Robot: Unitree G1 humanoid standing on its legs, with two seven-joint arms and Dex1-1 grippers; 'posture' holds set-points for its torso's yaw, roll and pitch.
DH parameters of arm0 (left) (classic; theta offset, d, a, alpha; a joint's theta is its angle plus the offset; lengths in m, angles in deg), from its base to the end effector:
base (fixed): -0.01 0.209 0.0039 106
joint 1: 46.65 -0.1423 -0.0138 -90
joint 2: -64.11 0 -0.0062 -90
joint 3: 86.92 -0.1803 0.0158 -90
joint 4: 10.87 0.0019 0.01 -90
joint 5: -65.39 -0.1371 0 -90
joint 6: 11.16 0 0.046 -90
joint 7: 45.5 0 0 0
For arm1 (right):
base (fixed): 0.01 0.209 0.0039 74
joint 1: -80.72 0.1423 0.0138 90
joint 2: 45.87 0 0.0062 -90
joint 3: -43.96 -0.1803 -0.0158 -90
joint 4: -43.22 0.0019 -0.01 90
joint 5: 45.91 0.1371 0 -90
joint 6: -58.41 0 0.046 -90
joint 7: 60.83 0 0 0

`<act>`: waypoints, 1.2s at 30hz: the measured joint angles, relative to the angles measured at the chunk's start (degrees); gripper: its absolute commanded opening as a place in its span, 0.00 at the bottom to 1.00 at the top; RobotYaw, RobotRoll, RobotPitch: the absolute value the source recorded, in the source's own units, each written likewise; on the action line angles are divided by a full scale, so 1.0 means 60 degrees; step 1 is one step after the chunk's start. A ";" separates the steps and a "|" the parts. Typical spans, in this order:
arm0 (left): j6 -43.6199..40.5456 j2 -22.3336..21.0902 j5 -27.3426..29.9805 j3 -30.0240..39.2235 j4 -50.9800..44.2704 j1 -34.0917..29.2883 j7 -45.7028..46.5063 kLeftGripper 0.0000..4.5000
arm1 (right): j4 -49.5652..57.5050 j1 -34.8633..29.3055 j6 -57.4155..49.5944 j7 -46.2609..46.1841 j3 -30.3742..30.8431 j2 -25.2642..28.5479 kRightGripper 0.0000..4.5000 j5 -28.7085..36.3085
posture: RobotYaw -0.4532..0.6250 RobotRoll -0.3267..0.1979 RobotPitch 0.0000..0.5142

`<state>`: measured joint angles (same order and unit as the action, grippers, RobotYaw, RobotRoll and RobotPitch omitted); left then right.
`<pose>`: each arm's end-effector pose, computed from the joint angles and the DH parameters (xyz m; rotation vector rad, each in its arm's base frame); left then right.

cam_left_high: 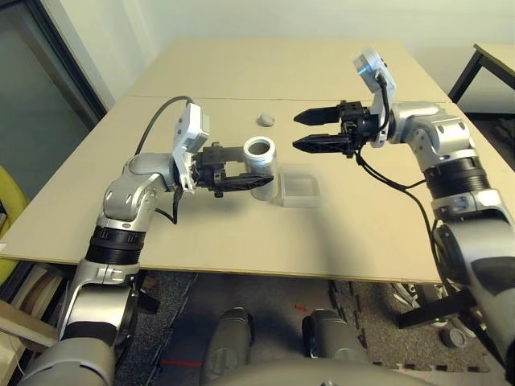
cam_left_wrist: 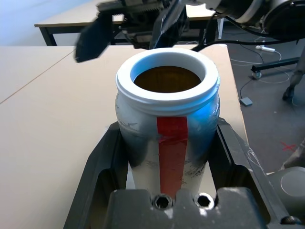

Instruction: Pour the medicine from the bottle into the box.

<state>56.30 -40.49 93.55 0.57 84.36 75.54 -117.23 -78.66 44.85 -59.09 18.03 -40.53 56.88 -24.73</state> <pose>0.2893 0.2082 0.1717 0.0966 0.0033 -1.3736 0.3422 -0.2035 0.2053 -0.0545 0.1815 1.3802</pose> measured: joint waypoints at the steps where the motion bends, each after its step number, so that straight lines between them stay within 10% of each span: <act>1: 0.0025 0.0000 -0.0004 0.0024 0.0031 -0.0028 0.0041 0.56 | -0.0018 -0.0072 0.0052 -0.0039 -0.0028 0.0117 1.00 -0.0019 | 0.45 0.62 0.00; 18: 0.0741 -0.0203 -0.0333 0.0140 0.0841 -0.0037 0.0252 0.56 | 0.0134 -0.1454 0.0326 -0.0629 -0.0728 0.1264 1.00 -0.0114 | 0.44 0.62 0.00; 36: 0.4539 0.0288 -0.3637 -0.0907 0.3988 0.2075 0.1584 0.56 | 0.1042 -0.2501 0.0145 -0.0877 -0.0846 0.1541 1.00 0.0015 | 0.40 0.62 0.00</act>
<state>83.53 -38.76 71.73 -4.87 108.29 88.00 -107.72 -72.41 29.85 -58.21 12.77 -45.60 66.13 -24.63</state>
